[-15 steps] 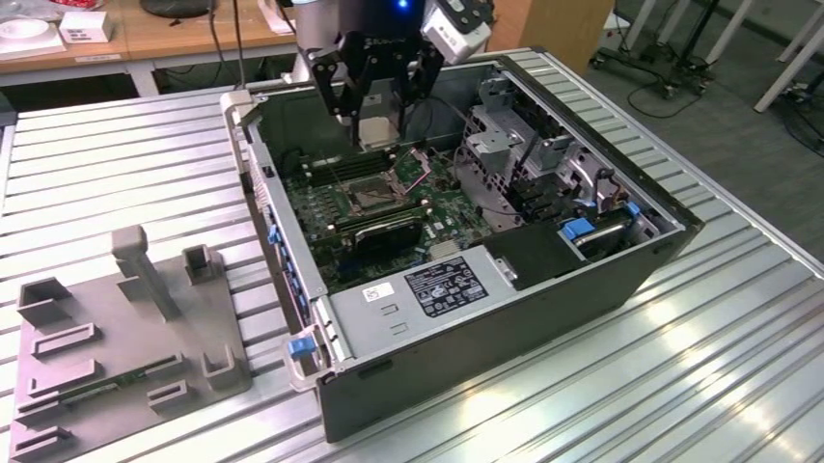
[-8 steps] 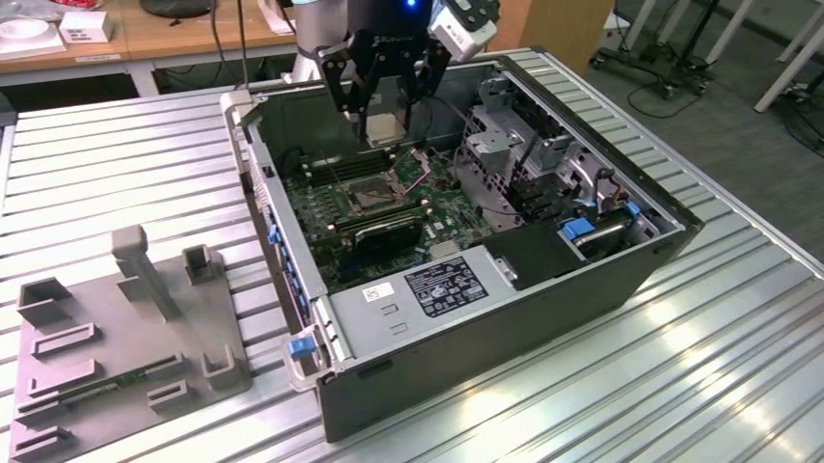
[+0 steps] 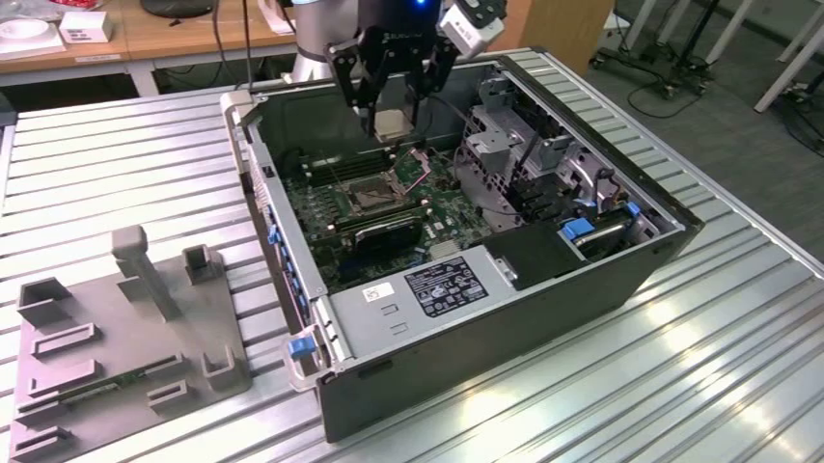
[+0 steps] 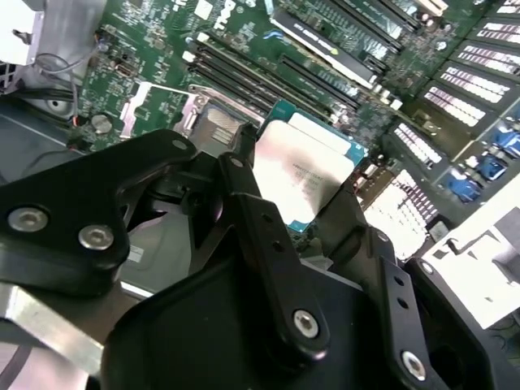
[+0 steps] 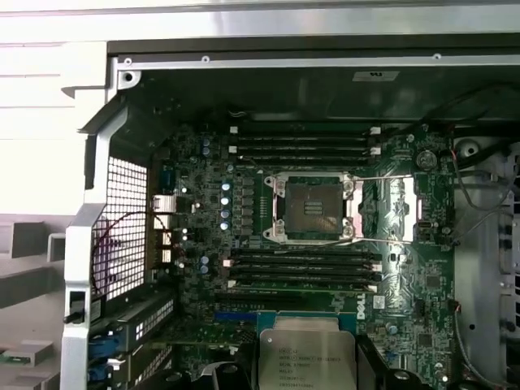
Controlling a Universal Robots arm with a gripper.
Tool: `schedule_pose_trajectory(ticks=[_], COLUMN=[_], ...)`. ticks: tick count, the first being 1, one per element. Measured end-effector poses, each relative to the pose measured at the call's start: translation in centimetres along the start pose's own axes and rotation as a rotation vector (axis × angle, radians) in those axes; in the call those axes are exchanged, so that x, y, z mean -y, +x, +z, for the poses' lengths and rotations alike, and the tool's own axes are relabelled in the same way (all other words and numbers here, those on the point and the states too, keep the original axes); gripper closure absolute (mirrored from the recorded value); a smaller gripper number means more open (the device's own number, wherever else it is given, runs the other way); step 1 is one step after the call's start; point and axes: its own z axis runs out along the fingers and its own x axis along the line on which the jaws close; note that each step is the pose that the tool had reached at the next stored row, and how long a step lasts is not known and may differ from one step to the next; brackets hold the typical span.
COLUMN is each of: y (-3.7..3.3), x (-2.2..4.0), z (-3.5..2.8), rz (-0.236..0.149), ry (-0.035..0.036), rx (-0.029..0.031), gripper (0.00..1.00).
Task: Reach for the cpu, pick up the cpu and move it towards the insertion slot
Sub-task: 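Pick up the cpu and move it towards the insertion slot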
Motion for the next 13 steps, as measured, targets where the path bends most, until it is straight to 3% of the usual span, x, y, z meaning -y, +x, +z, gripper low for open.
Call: schedule_pose_trajectory(ticks=[13], y=[-1.76], x=[-0.98], z=[0.26], rz=[0.016], ry=[0.0001], rx=[0.0003], gripper=[0.45])
